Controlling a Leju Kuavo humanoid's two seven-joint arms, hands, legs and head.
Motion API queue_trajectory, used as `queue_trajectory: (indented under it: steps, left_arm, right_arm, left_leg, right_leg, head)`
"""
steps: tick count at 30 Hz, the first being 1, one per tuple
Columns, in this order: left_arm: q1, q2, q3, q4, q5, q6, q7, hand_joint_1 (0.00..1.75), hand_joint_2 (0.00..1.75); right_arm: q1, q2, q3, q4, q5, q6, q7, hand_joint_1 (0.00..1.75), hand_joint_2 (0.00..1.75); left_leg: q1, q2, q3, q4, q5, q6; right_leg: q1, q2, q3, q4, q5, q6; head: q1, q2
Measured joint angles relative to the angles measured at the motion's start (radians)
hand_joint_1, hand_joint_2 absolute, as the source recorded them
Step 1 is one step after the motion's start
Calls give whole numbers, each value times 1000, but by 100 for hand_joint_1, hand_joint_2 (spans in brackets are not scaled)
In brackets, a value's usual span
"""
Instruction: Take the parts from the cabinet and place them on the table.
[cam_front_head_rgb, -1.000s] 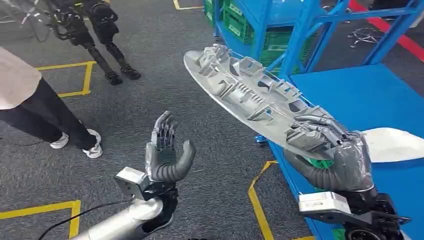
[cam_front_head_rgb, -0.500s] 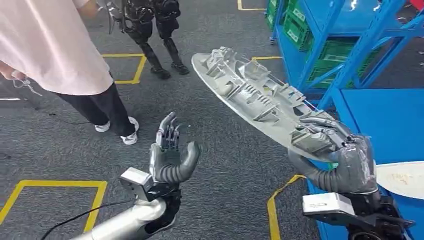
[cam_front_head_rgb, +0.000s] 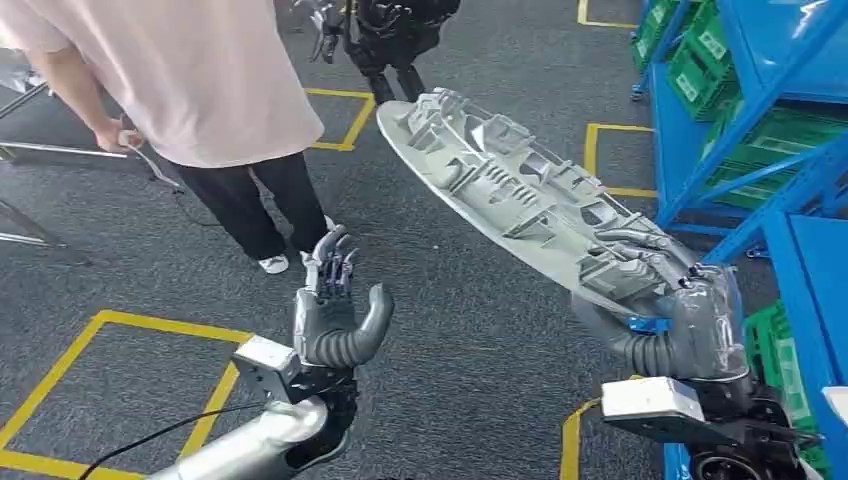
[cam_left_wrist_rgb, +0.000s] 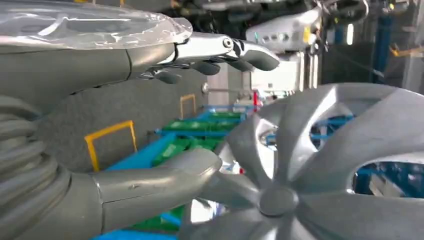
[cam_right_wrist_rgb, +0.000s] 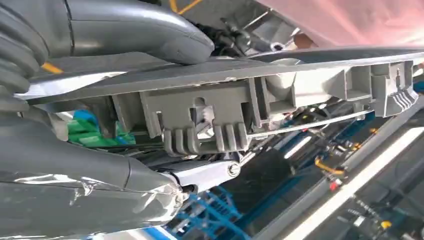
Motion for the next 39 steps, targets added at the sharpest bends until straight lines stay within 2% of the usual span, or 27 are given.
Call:
queue_trajectory:
  steps: [2, 4, 5, 6, 8, 9, 10, 12, 14, 15, 16, 17, 19, 20, 21, 23, 24, 25, 26, 29, 30, 31, 32, 34, 35, 37, 39]
  left_arm:
    - [-4, -2, 0, 0, -4, 0, 0, 0, 175]
    - [-1, -3, 0, 0, -13, 2, 0, 0, 175]
    - [1, -3, 0, 0, -15, 4, 0, 0, 175]
    - [2, -3, 0, 0, -16, 7, 0, 0, 175]
    - [3, -3, 0, 0, -19, 8, 0, 0, 175]
    - [3, -3, 0, 0, -22, 10, 0, 0, 175]
    - [2, -3, 0, 0, -25, 12, 1, 0, 175]
    - [4, -2, 0, 0, -30, 17, 2, 0, 175]
    - [12, 1, 0, -2, -32, 19, 2, 0, 175]
    - [15, 3, 0, -3, -33, 19, 2, 0, 175]
    - [12, 5, 0, -4, -35, 19, 2, 0, 175]
    - [10, 5, 0, -5, -35, 19, 2, 0, 175]
    - [12, 5, 0, -5, -35, 19, 2, 0, 175]
    - [14, 5, 0, -5, -35, 19, 2, 0, 175]
    - [16, 8, 0, -5, -37, 20, 2, 0, 175]
    - [16, 9, 0, -5, -37, 21, 2, 0, 175]
    - [16, 9, 0, -5, -38, 21, 2, 0, 175]
    - [16, 9, 0, -6, -40, 25, 2, 0, 175]
    - [15, 9, 0, -7, -40, 28, 2, 0, 175]
    - [18, 10, 0, -11, -41, 29, 2, 0, 175]
    - [19, 10, 0, -13, -41, 29, 2, 0, 175]
    - [19, 11, 0, -16, -42, 29, 2, 0, 175]
    - [17, 10, 0, -16, -41, 27, 2, 0, 175]
    - [17, 9, 0, -16, -40, 27, 2, 0, 175]
    - [18, 9, 0, -16, -40, 27, 2, 0, 175]
    - [20, 9, 0, -16, -40, 27, 3, 0, 175]
    - [19, 9, 0, -16, -40, 25, 3, 0, 175]
  right_arm:
    - [1, 0, 0, 0, 2, -4, 1, 175, 175]
    - [8, -1, 0, 1, 2, -4, 2, 175, 175]
    - [10, -2, 0, 3, 2, -5, 1, 175, 175]
    - [12, -2, 0, 5, 2, -5, 2, 175, 175]
    - [12, -2, 0, 5, 2, -5, 1, 175, 175]
    - [12, -2, 0, 5, 1, -5, 1, 175, 175]
    - [13, -2, 0, 6, -1, -5, 0, 175, 175]
    - [14, -2, -1, 7, -10, -5, -2, 175, 175]
    - [12, -2, -4, 8, -17, -6, -2, 175, 175]
    - [12, -2, -6, 8, -17, -6, -2, 175, 175]
    - [14, -2, -8, 8, -17, -6, -2, 175, 175]
    - [14, -2, -9, 8, -17, -6, -2, 175, 175]
    - [14, -2, -9, 10, -18, -6, -2, 175, 175]
    - [14, -2, -9, 11, -19, -6, -3, 175, 175]
    - [14, -2, -9, 13, -22, -6, -3, 175, 175]
    - [14, -2, -10, 14, -24, -6, -3, 175, 175]
    - [14, -2, -10, 14, -25, -6, -3, 175, 175]
    - [14, -2, -10, 14, -26, -6, -3, 175, 175]
    - [16, -2, -12, 14, -27, -6, -4, 175, 175]
    - [16, -2, -14, 14, -29, -6, -5, 175, 175]
    - [15, -2, -15, 13, -29, -6, -5, 175, 175]
    - [16, -2, -15, 14, -29, -6, -4, 175, 175]
    - [17, -2, -16, 13, -29, -6, -4, 175, 175]
    - [27, -3, -16, 13, -29, -6, -3, 175, 175]
    - [30, -4, -16, 13, -29, -6, -3, 175, 175]
    - [31, -5, -17, 13, -29, -6, -2, 175, 175]
    - [32, -6, -18, 13, -29, -4, -2, 175, 175]
  left_leg:
    - [0, -16, 5, -1, -3, 19]
    - [-2, -41, 6, 0, -4, 21]
    - [-3, -56, 7, 0, -5, 22]
    - [-3, -71, 10, 0, -5, 21]
    - [-2, -103, 17, 2, -9, 17]
    - [-1, -117, 20, 3, -11, 14]
    - [-5, -130, 16, 8, -13, 9]
    - [1, -152, 4, 8, -8, -3]
    - [3, -181, 0, 4, -1, -17]
    - [3, -157, -2, 11, -10, -18]
    - [-7, -83, -17, 47, -34, -24]
    - [-4, -47, -54, 114, -68, -31]
    - [2, -24, -138, 272, -125, -40]
    - [6, -20, -167, 319, -131, -44]
    - [9, -17, -169, 311, -113, -47]
    - [14, -5, -103, 180, -40, -48]
    - [14, 15, -54, 93, -5, -47]
    - [10, 61, -11, 23, 10, -44]
    - [-2, 68, -3, 1, 2, -32]
    - [-7, 26, -5, 4, -5, -6]
    - [6, 13, 5, -3, -2, 4]
    - [5, 3, 9, -4, -4, 8]
    - [5, -4, 12, -4, -5, 18]
    - [2, -33, 13, -4, -7, 23]
    - [-1, -48, 14, -3, -8, 24]
    - [-2, -80, 18, -2, -9, 25]
    - [-2, -112, 24, 0, -13, 21]
  right_leg:
    - [1, 60, -59, 128, -67, -4]
    - [4, 75, -150, 297, -123, -1]
    - [4, 76, -173, 327, -118, -1]
    - [3, 76, -171, 306, -90, -3]
    - [2, 89, -115, 161, 9, -9]
    - [0, 120, -80, 71, 58, -12]
    - [-3, 180, -65, 27, 64, -15]
    - [-3, 165, -39, 0, 52, -12]
    - [-1, 143, -35, -7, 56, -19]
    - [-10, 122, -26, -19, 61, -26]
    - [-6, 114, -20, -27, 63, -30]
    - [-4, 97, -18, -29, 63, -36]
    - [0, 67, -18, -29, 61, -39]
    - [0, 51, -18, -29, 59, -40]
    - [0, 36, -16, -29, 56, -39]
    - [-1, 8, -11, -29, 51, -34]
    - [-2, -3, -6, -29, 47, -30]
    - [3, -12, -1, -29, 42, -23]
    - [10, -19, -2, -24, 35, -14]
    - [10, -53, 17, -33, 26, 1]
    - [4, -47, 18, -28, 16, 9]
    - [0, 10, 5, 3, -4, 10]
    - [0, 48, -24, 72, -40, 10]
    - [4, 73, -119, 253, -110, 11]
    - [4, 75, -153, 308, -119, 11]
    - [4, 77, -156, 275, -66, 7]
    - [3, 101, -92, 102, 45, -2]
  head:
    - [8, 0]
    - [12, 0]
    - [12, 0]
    - [12, 0]
    - [14, 0]
    - [15, 0]
    - [15, 0]
    - [15, 0]
    - [14, 0]
    - [13, 0]
    - [1, 0]
    - [-5, 0]
    - [-4, 0]
    - [-5, 0]
    - [-6, 0]
    - [-9, 0]
    - [-9, 0]
    - [-13, 0]
    - [-20, 0]
    - [-4, 0]
    - [-3, 0]
    - [2, 0]
    - [7, 0]
    - [12, 0]
    - [12, 0]
    - [12, 0]
    - [13, 0]
